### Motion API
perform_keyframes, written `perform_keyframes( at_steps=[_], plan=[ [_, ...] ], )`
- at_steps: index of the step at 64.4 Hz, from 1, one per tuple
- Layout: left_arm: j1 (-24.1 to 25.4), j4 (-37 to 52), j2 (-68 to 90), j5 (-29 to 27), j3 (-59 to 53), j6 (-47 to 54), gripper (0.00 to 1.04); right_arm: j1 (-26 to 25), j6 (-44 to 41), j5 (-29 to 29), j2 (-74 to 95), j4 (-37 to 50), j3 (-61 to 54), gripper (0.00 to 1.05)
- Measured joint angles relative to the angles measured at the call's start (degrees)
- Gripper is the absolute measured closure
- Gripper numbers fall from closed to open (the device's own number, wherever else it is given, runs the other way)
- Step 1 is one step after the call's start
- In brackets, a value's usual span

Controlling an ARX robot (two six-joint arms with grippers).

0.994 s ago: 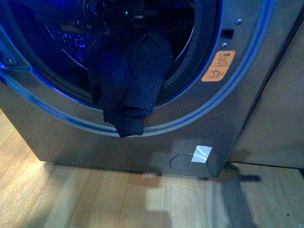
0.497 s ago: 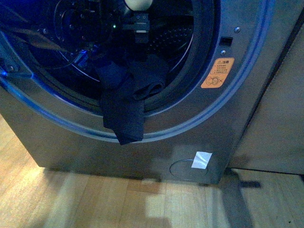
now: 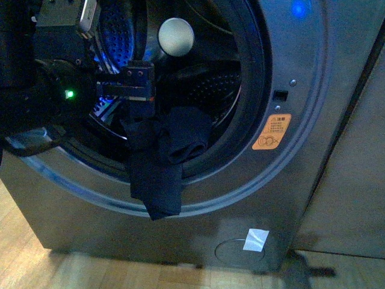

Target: Put clothes into washing machine

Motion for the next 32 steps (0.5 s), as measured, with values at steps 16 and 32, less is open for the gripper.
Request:
perform_keyframes(
  at_steps=[16,32],
  plan=[
    [-2.0,-9.5,-21.3,3.0,-7.0,3.1,0.07,0.0,0.0,0.0,0.0,0.0,0.0,1.02],
    [-0.7,-21.3,-41.7,5.8,-8.1,4.3,0.07,0.0,0.0,0.0,0.0,0.0,0.0,1.02]
  ],
)
